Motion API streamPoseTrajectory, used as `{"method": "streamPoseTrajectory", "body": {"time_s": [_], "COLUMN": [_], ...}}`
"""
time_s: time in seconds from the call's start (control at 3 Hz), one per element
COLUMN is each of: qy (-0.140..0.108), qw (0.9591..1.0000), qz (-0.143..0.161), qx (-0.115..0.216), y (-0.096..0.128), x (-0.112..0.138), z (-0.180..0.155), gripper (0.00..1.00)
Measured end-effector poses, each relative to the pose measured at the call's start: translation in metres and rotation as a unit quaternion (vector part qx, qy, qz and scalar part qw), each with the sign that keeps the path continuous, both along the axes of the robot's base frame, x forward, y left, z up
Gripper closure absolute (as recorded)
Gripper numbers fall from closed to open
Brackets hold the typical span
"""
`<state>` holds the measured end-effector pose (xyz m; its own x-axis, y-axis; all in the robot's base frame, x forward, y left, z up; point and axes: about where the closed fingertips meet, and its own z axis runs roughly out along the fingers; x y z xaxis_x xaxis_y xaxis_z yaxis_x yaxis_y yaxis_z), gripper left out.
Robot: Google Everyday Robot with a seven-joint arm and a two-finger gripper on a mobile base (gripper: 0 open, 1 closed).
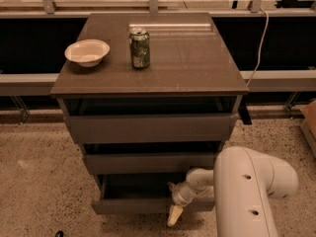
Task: Open bottom drawer
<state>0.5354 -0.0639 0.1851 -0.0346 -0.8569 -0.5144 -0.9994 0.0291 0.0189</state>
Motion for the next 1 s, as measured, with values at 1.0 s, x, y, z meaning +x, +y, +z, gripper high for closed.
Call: {"method": "streamPoseTrajectory", "body": {"time_s": [1.0], "qy": [0.041], "qw": [0.9991], "qz": [0.002], "qx": [0.008], "y": [-0.013], "x": [-0.026], "z": [-0.020], "gripper": [0.00]}}
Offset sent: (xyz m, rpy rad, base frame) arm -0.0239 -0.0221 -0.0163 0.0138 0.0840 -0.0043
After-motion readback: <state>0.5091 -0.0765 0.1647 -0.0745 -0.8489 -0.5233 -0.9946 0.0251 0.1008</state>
